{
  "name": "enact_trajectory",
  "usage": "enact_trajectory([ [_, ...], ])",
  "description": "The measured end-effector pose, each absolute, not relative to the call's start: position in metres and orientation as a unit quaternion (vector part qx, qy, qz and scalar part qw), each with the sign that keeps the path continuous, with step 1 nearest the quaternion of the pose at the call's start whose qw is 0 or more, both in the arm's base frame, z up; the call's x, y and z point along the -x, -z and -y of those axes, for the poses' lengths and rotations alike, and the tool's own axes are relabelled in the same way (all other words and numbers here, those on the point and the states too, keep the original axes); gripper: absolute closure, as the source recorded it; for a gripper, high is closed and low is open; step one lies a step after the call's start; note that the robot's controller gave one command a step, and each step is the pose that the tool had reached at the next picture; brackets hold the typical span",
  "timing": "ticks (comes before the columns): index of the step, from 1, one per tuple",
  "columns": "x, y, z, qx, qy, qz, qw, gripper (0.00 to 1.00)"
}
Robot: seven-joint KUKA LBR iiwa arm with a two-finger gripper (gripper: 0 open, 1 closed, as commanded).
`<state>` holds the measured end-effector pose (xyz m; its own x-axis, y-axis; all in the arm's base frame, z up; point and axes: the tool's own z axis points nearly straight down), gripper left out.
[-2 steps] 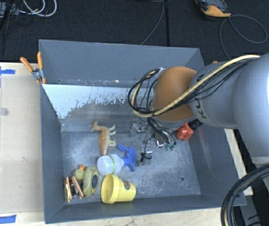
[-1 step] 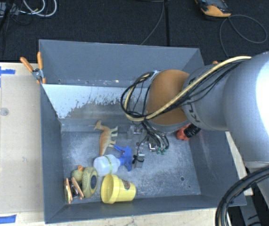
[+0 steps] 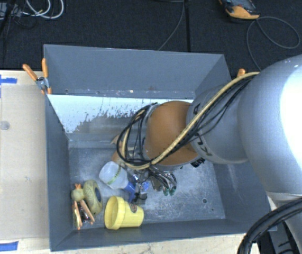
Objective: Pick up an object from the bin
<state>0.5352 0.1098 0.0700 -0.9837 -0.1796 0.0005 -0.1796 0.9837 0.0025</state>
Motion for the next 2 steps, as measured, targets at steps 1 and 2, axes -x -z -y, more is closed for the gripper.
enact_trajectory([
  [1,-0.535,-0.070,-0.110,-0.090,0.001,0.996,0.000,1.00],
  [2,-0.538,-0.234,-0.112,-0.094,0.001,0.996,-0.002,1.00],
])
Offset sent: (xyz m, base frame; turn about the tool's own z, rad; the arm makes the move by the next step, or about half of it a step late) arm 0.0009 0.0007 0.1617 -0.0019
